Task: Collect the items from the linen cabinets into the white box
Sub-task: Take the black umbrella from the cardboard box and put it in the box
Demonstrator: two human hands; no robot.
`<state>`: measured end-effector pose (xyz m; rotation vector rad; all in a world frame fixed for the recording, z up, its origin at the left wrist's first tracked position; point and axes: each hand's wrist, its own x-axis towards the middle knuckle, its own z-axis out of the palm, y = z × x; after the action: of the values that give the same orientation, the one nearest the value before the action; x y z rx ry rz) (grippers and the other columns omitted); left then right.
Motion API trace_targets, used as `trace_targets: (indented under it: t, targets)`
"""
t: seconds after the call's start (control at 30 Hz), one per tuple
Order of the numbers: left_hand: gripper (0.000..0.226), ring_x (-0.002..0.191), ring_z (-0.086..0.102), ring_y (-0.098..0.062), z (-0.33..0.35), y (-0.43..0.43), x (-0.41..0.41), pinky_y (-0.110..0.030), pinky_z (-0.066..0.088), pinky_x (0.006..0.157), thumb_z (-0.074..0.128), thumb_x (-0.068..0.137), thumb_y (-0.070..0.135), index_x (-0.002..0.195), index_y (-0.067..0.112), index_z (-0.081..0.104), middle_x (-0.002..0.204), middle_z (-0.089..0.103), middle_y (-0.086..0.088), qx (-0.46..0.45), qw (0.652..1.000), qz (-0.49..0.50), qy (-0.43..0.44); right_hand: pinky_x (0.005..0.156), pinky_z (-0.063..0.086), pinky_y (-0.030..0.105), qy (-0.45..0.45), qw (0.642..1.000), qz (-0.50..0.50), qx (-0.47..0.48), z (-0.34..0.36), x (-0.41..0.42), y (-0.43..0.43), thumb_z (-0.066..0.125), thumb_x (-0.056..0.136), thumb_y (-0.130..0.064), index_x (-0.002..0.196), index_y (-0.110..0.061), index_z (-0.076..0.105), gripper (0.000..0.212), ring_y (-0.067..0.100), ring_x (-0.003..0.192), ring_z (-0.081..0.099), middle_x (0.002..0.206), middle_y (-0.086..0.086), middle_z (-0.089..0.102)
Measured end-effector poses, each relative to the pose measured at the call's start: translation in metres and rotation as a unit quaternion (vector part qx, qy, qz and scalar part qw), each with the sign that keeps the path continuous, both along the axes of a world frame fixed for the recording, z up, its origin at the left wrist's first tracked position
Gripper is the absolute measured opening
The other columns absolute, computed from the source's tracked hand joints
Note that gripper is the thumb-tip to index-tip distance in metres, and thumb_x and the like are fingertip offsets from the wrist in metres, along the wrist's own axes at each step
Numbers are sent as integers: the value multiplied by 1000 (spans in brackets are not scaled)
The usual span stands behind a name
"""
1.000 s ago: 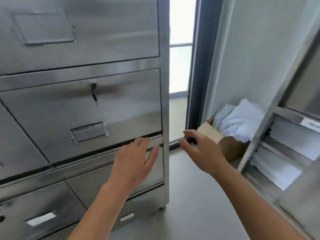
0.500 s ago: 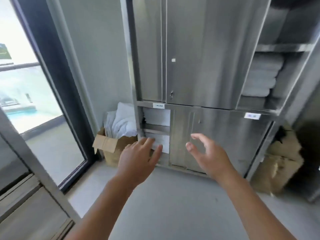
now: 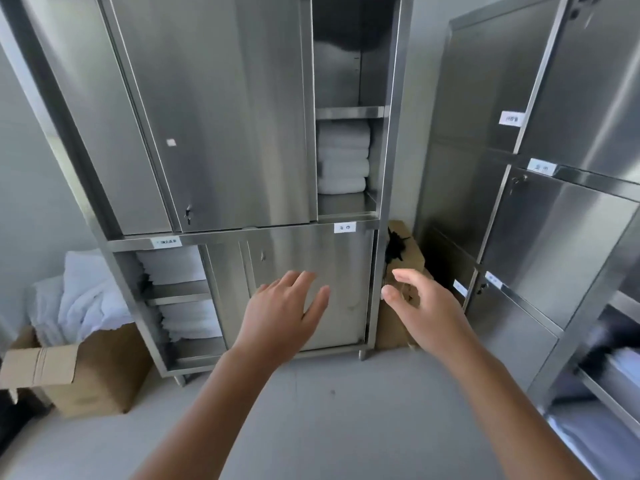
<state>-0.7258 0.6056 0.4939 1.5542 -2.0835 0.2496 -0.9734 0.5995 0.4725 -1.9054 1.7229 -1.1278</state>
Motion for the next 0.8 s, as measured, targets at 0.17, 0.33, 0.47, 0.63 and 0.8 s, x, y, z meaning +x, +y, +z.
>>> trace_targets:
  t: [0.17, 0.33, 0.47, 0.63, 0.8]
  targets:
    - [46, 81, 61, -24, 17, -17, -2, -31, 37, 67, 26, 97, 57, 110, 23, 56, 100, 63, 4, -16, 1000, -16, -12, 101, 36, 25, 3, 1000, -13, -17, 13, 4, -2, 53, 93, -60, 143, -29, 54, 59, 5, 134, 48, 141, -16, 58]
    - [43, 79, 60, -24, 26, -33, 9, -30, 32, 65, 28, 97, 57, 107, 25, 54, 97, 62, 6, -33, 999, -24, 3, 109, 41, 32, 11, 1000, -14, -19, 30, 15, -14, 50, 90, -63, 144, -29, 52, 64, 6, 135, 47, 142, -13, 58]
    - [42, 84, 62, -24, 21, -48, 25, -31, 39, 68, 29, 97, 56, 112, 27, 55, 105, 63, 7, -29, 999, -26, 13, 110, 40, 31, 17, 1000, -13, -20, 31, 31, -28, 53, 94, -59, 145, -29, 52, 59, 5, 136, 47, 143, -13, 57]
    - [44, 84, 62, -24, -2, -62, 42, -31, 38, 69, 27, 96, 57, 114, 28, 54, 105, 64, 7, -7, 1000, -17, 12, 106, 40, 30, 22, 1000, -12, 12, 7, 51, -47, 56, 95, -56, 143, -30, 53, 54, 5, 135, 47, 142, -15, 58]
    - [47, 83, 61, -22, -30, -86, 48, -31, 40, 70, 24, 96, 58, 114, 27, 54, 104, 63, 7, 26, 999, -22, -1, 99, 45, 28, 13, 999, -5, 40, -25, 64, -72, 54, 94, -59, 142, -33, 52, 55, 8, 126, 54, 141, -16, 57]
